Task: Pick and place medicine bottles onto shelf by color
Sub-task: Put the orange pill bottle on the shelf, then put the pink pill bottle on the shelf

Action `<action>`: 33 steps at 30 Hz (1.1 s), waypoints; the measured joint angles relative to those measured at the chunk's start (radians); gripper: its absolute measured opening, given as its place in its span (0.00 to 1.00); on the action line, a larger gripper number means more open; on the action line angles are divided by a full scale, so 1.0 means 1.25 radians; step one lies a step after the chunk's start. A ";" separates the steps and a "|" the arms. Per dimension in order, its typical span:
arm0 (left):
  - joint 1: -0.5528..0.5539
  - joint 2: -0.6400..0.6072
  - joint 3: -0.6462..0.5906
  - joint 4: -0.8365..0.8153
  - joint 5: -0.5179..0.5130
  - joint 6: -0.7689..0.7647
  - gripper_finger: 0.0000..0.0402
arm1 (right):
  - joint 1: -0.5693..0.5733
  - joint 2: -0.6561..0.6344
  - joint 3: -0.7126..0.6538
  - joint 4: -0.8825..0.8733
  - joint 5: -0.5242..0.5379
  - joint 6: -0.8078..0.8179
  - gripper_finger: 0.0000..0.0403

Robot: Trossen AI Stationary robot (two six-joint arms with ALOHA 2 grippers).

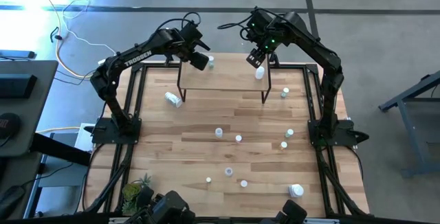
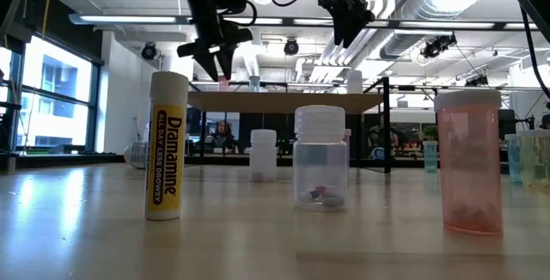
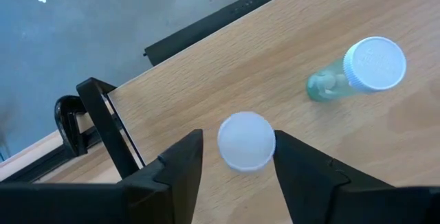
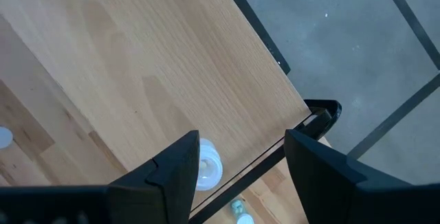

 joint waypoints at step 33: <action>-0.057 -0.256 -0.099 -0.039 0.063 0.111 0.47 | 0.091 -0.072 0.000 0.000 -0.143 0.094 0.51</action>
